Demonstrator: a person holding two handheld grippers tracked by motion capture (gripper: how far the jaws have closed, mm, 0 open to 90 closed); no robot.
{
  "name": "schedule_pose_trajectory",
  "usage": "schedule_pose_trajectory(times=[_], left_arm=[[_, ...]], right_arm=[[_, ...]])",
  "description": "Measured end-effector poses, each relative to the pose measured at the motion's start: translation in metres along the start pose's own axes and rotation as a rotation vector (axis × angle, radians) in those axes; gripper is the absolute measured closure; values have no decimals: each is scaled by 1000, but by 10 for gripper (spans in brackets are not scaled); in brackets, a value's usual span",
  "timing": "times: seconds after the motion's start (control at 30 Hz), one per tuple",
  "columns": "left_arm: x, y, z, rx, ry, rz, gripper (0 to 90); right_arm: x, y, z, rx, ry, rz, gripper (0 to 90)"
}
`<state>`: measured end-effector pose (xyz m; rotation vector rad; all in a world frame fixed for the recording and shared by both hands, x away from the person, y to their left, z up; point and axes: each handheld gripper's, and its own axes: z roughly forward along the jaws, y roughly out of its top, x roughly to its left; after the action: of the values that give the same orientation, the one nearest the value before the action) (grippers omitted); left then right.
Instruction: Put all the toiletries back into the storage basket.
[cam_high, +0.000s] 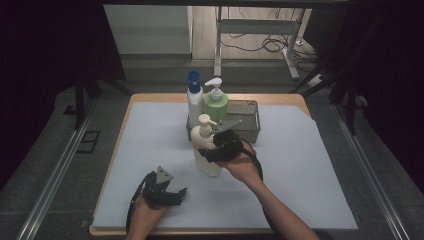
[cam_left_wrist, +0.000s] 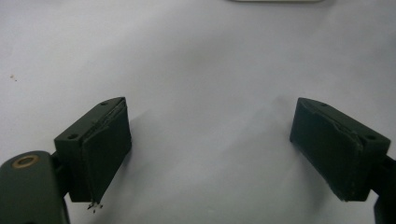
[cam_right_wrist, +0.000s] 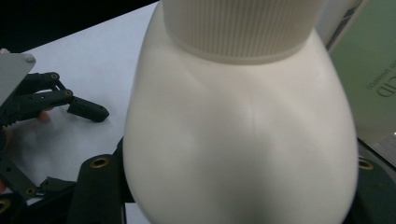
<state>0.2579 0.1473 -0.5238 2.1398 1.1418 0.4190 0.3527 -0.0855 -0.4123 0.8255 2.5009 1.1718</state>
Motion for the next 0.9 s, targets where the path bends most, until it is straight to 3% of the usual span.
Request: schedule_pose_trajectory(times=[0.33,0.63,0.9], left_arm=[[0,0,0,0,0,0,121],[0,0,0,-1,0,0,121],[0,0,0,0,0,0,121]], right_arm=[[-10,3,-23,3,-13,8,369],[-26,3,-44,-3,-30,53,370],[-37,7,-59,7,-72,67,371]])
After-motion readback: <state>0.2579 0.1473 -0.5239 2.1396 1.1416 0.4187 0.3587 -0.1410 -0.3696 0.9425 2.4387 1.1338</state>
